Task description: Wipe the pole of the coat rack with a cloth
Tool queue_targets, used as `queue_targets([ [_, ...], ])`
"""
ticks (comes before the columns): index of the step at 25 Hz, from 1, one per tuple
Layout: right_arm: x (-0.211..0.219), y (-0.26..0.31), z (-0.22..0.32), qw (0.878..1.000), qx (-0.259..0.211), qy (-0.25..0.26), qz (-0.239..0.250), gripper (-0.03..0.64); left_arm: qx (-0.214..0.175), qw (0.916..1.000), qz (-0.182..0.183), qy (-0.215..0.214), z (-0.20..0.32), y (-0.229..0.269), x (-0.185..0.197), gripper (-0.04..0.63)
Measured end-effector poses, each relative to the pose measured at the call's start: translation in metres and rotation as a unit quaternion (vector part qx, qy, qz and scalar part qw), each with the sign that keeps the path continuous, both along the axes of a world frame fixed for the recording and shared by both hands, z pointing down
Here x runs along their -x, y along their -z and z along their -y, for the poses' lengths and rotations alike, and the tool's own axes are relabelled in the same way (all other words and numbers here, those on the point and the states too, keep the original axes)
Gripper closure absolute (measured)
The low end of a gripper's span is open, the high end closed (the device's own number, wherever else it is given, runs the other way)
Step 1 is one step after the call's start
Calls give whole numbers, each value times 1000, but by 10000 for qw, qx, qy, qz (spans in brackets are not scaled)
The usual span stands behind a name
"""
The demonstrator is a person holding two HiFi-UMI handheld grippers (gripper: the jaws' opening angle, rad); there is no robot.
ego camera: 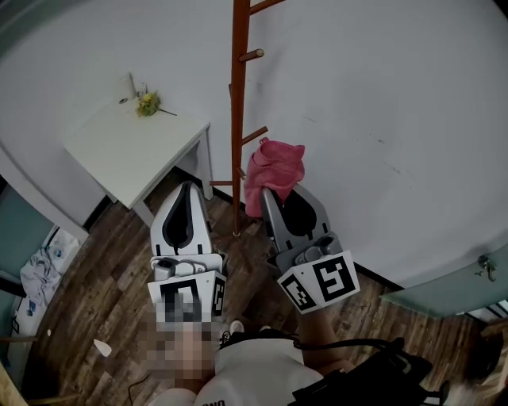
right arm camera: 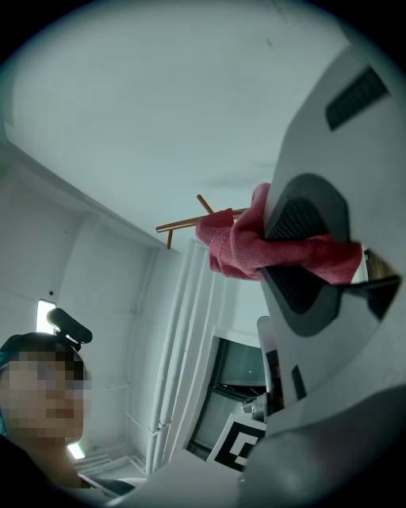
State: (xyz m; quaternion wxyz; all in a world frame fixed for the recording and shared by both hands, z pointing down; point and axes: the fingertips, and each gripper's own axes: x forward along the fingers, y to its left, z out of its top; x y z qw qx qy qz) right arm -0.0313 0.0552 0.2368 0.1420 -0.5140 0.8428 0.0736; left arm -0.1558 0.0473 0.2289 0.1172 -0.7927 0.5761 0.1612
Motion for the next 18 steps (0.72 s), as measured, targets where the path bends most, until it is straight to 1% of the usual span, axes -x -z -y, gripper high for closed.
queue_targets([
  [4,-5,-8,11,9997,97,-146,162,535,142,9999,-48,-38,12,-15,5,586],
  [10,-12,-7,29,9998,35,-202,26,535,204,9997,-129,-91,35,-19,-2,586],
  [14,-18,-1,53,9999,-79,-111,90,535,181,9998,-84,-56,59,-19,-9,586],
  [18,-26,5,86,9998,-131,73,161,535,252,9996,-109,59,88,-20,-13,586],
])
